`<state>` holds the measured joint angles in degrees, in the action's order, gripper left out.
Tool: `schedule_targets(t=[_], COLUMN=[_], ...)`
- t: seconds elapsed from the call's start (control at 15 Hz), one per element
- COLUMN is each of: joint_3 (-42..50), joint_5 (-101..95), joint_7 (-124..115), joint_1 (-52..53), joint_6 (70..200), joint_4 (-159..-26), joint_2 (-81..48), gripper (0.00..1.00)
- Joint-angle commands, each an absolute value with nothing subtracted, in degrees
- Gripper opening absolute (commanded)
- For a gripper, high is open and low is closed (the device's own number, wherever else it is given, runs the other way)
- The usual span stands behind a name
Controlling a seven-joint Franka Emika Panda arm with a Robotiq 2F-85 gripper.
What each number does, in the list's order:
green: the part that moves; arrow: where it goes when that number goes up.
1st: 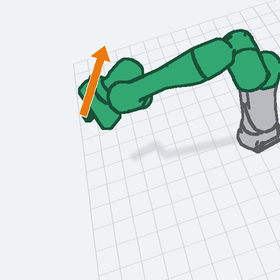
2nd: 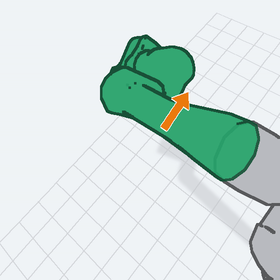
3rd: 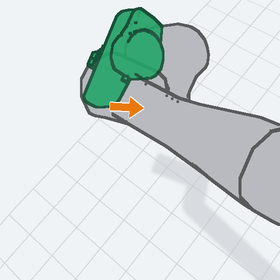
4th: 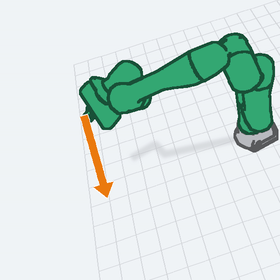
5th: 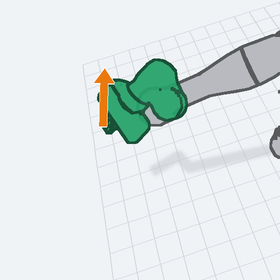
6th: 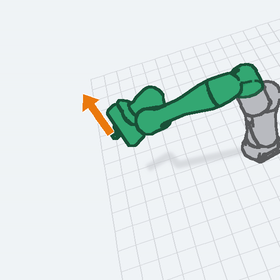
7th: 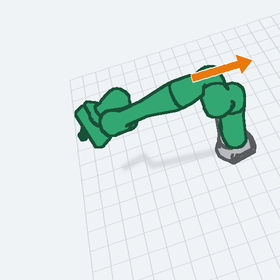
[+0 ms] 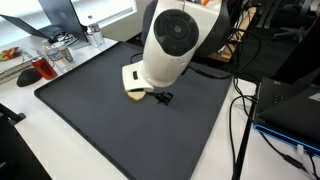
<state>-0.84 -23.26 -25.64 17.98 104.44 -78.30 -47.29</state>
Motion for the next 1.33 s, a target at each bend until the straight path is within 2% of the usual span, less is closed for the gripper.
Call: schedule_targets(t=[0.0,0.73,1.27], joint_3=[-1.8,-0.1,1.5], joint_5=[-22.5,-27.4,-32.9], joint_7=[-23.9,-26.3,-19.6], joint_1=[19.1,19.3,11.2], joint_6=[111.3,132.3,151.0], joint_4=[-87.7,-118.4,-140.6], joint_2=[-41.2,-20.4,-3.8], gripper=[1.0,1.0,1.0])
